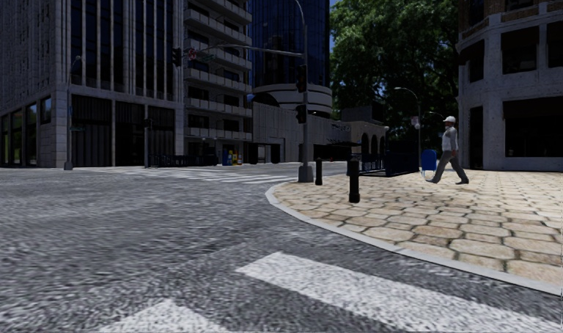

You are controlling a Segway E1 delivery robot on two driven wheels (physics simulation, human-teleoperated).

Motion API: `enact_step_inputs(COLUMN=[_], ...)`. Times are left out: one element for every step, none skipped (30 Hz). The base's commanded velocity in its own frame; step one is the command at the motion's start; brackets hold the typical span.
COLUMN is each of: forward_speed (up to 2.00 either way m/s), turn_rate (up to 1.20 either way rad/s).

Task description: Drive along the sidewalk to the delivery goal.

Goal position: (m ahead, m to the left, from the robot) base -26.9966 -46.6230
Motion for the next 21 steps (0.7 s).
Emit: enact_step_inputs(forward_speed=[2.0,2.0,2.0,2.0,2.0,2.0,1.96,1.96,1.94,1.89,1.75,1.65,1.62,1.62,1.59,1.59,1.58,1.57,1.57,1.57,1.57], turn_rate=[-0.33,-0.55,-0.55,-0.71,-0.79,-0.81,-0.81,-0.81,-0.82,-0.82,-0.82,-0.82,-0.82,-0.82,-0.82,-0.82,-0.82,-0.82,-0.82,-0.82,-0.8])
